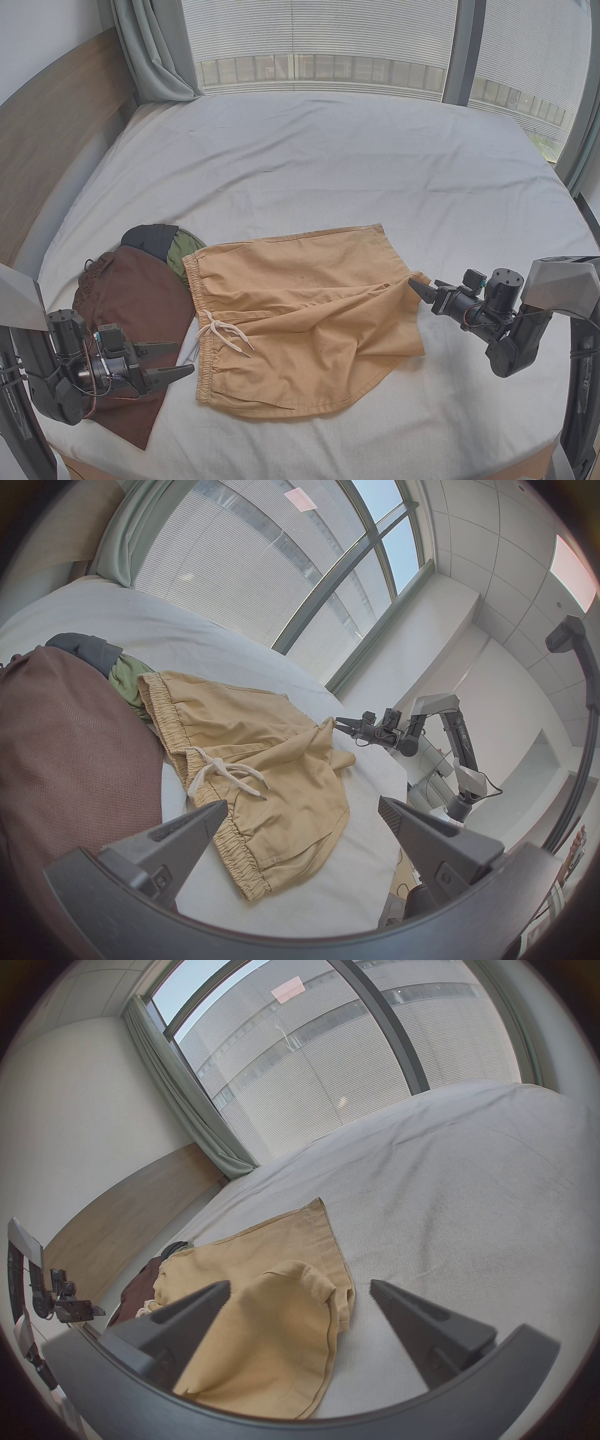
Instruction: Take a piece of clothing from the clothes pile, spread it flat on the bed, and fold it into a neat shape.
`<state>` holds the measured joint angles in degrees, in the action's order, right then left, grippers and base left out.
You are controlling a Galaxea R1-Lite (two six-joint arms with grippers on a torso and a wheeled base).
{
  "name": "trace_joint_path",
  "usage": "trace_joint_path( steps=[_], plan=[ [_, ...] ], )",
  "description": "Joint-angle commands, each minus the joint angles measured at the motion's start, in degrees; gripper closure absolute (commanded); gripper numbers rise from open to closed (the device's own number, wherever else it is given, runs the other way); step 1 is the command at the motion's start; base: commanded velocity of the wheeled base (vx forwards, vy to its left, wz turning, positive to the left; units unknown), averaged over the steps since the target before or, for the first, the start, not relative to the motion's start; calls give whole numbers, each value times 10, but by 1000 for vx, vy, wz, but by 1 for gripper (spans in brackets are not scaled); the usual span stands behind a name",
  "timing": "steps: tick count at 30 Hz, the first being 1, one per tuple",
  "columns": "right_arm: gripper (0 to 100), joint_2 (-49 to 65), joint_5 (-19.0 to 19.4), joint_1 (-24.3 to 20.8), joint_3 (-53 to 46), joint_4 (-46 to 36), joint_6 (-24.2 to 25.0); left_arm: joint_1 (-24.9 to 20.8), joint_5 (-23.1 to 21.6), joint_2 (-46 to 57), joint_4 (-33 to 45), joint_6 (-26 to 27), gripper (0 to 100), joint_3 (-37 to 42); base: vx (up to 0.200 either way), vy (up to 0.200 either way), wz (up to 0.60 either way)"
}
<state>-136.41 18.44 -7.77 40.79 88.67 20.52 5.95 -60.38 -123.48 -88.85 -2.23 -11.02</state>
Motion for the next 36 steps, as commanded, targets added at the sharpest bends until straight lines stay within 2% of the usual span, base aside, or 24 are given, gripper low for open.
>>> trace_joint_path(
  steps=[1, 7, 8, 11, 19, 23, 36],
  plan=[
    [0, 54, 21, 1, -47, -3, -3, 0, 0, -1, 0, 0, 0, -1, 0, 0, 0],
    [0, 73, 83, 3, -123, -3, -20, 0, 0, 0, 0, 0, 0, -1, 0, 0, 0],
    [0, 73, 108, 3, -149, -3, -44, 0, 0, 0, 0, 0, 0, -2, 0, 0, 0],
    [0, 69, 138, 4, -179, -3, -93, -1, 0, 0, 0, 0, 0, -1, 0, 0, 0],
    [0, 65, 172, 11, -213, -3, -140, -1, -1, 0, 0, 1, 0, -1, 0, 0, 0],
    [0, 47, 174, 13, -216, -3, -156, -1, 0, 1, 0, 1, 0, -1, 0, 0, 0],
    [0, -10, 195, 13, -198, -3, -178, -1, -1, 3, 0, 4, 0, 0, 0, 0, 0]
  ],
)
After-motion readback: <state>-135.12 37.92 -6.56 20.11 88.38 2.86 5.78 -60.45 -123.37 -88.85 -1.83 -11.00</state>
